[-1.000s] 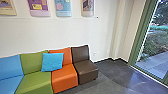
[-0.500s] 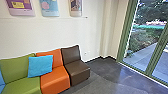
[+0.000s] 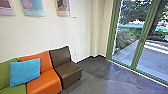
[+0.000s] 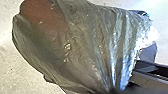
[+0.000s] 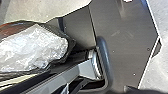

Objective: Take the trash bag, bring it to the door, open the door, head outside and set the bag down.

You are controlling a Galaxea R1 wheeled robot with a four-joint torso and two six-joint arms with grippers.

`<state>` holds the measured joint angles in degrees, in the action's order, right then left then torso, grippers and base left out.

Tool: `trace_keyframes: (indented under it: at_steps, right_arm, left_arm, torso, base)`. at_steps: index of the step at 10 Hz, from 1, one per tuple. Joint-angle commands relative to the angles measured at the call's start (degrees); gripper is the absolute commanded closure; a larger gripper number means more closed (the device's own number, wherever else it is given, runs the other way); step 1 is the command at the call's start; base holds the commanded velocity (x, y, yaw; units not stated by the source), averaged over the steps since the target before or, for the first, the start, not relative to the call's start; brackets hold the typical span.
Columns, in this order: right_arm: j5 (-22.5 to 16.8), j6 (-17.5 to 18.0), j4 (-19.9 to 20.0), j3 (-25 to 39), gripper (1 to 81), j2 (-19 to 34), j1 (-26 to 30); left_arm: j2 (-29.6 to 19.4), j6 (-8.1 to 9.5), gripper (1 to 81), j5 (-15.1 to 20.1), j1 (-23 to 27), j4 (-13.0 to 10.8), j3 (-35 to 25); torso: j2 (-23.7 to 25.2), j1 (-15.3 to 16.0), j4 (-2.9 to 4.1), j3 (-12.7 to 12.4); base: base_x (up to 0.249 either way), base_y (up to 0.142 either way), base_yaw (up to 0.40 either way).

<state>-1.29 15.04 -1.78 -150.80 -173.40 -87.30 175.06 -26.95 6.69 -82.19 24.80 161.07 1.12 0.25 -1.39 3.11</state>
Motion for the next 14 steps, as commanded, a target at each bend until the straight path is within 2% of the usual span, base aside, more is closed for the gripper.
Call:
trace_keyframes:
  at_steps: [1, 2, 3, 4, 14]
  right_arm:
    - [-3.1, 0.0, -0.8, -0.3, 1.0, -0.6, 2.1]
    - [-2.0, 0.0, -0.8, -0.3, 1.0, -0.6, 1.9]
    - [-1.6, 0.0, -0.9, -0.3, 1.0, -0.6, 1.8]
    - [-1.6, 0.0, -0.9, -0.4, 1.0, -0.6, 1.7]
    - [-1.6, 0.0, -0.8, -0.6, 1.0, -0.8, 1.6]
  left_arm:
    - [-0.1, -0.2, 81.1, 0.6, 2.3, -0.2, 0.2]
    - [-0.2, -0.12, 81.1, 0.3, 2.0, -0.1, 0.3]
    - [-0.1, -0.12, 81.1, -2.2, 1.5, -0.2, 0.3]
    - [-0.2, -0.12, 81.1, -2.6, 1.3, -0.2, 0.3]
    - [0.0, -0.2, 81.1, -2.7, 1.1, -0.4, 0.3]
  torso:
    - [0.0, 0.0, 0.0, 0.0]
    - [0.0, 0.0, 0.0, 0.0]
    - [0.0, 0.0, 0.0, 0.0]
    - [0.0, 0.0, 0.0, 0.0]
    - [0.0, 0.0, 0.0, 0.0]
  base:
    - [0.0, 0.0, -0.294]
    - [0.0, 0.0, -0.294]
    - [0.0, 0.0, -0.294]
    - [0.0, 0.0, -0.293]
    - [0.0, 0.0, -0.316]
